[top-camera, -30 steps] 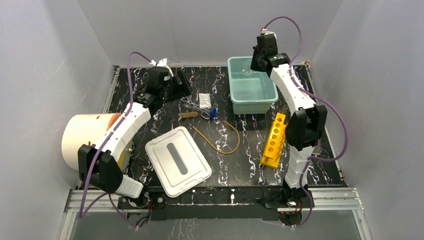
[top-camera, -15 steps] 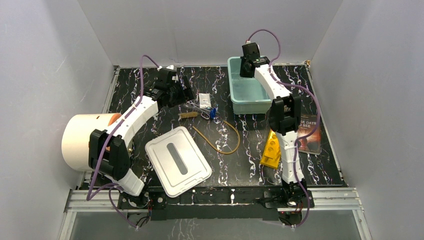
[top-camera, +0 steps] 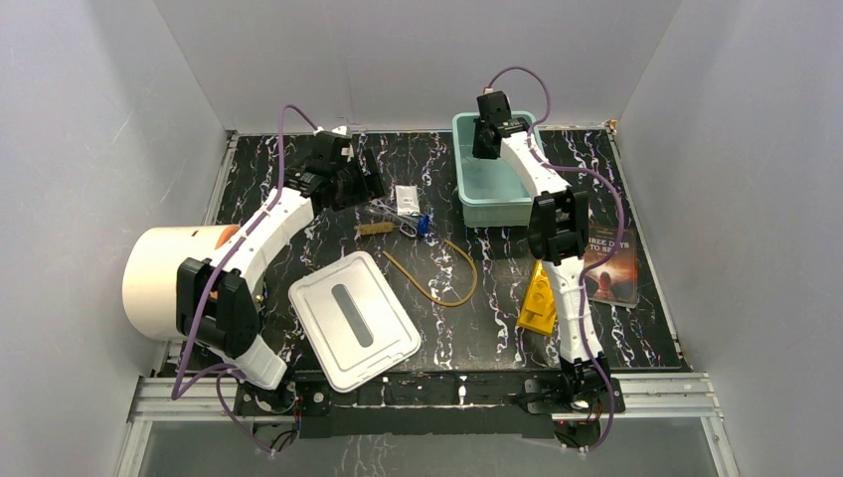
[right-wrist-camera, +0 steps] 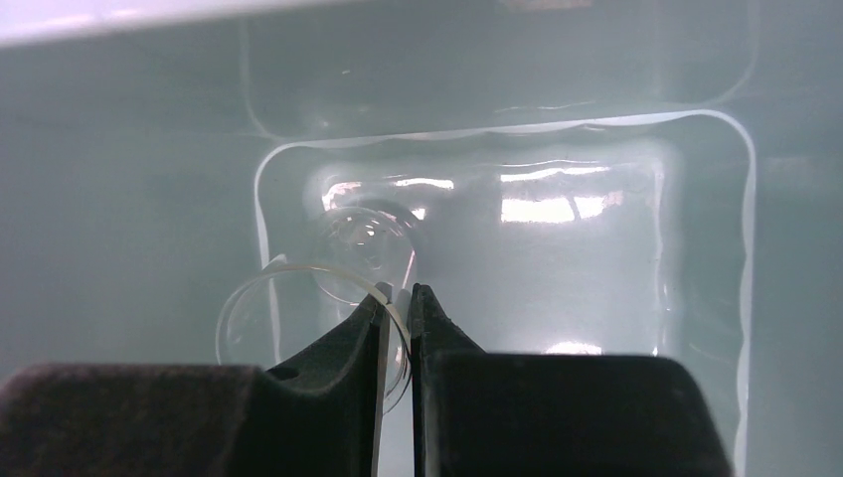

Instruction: Organize the chemistry lab equipment

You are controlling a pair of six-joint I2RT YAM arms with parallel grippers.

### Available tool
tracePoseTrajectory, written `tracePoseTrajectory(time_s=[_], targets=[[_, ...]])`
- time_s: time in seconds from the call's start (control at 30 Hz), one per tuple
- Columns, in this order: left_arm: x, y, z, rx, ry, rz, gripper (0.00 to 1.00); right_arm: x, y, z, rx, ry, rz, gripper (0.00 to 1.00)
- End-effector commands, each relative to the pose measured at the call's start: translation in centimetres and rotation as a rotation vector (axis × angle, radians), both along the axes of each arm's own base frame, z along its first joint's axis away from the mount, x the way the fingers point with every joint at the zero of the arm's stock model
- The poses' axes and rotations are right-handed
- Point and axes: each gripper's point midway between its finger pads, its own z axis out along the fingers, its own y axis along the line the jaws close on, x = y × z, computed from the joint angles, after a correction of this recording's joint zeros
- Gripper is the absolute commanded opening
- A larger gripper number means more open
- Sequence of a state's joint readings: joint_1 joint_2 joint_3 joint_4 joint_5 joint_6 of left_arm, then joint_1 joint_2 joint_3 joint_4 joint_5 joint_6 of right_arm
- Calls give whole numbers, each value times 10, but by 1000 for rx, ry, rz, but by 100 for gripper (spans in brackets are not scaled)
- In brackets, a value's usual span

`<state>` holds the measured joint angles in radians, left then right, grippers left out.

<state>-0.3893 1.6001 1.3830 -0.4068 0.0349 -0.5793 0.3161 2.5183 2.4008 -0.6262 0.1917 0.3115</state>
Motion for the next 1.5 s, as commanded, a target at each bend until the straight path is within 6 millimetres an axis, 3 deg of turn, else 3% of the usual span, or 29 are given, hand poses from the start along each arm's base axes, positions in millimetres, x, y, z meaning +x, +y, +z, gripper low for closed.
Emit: tracePoseTrajectory(time_s=[0.0, 0.1, 0.33, 0.53, 0.77, 0.8, 0.83, 0.87, 0.9, 1.03, 1.17, 1.3, 1.47], targets=[[-1, 4, 12, 19, -16, -12, 78, 13, 2, 21, 36, -68, -22, 22], [-3, 4, 11, 17, -12, -20, 77, 13, 4, 19, 45, -61, -18, 24], [-8, 8, 18, 27, -40, -21, 77, 14, 6, 43, 67, -93, -23, 41], [-10, 12, 26, 23, -81, -13, 79, 3, 1, 84, 76, -113, -35, 44], [3, 40, 12, 53, -122, 170, 86, -38, 6, 131, 91, -130, 100, 51], [5, 41, 8, 37, -115, 183, 86, -46, 6, 134, 94, -132, 113, 53], [6, 38, 6, 16, -111, 170, 86, -58, 7, 152, 102, -159, 131, 54], [7, 35, 4, 7, -105, 157, 86, -64, 7, 153, 102, -161, 143, 56], [8, 34, 0, 3, -99, 151, 86, -75, 9, 169, 105, -191, 164, 57], [11, 36, -19, -17, -45, 209, 86, -111, 28, 194, 88, -264, 288, 64], [12, 46, -34, -12, 16, 295, 85, -147, 68, 202, 77, -322, 460, 66], [7, 71, -42, 8, 63, 424, 75, -180, 121, 188, 41, -320, 644, 67], [-14, 108, -49, 0, 95, 575, 68, -193, 163, 151, 32, -237, 725, 68]])
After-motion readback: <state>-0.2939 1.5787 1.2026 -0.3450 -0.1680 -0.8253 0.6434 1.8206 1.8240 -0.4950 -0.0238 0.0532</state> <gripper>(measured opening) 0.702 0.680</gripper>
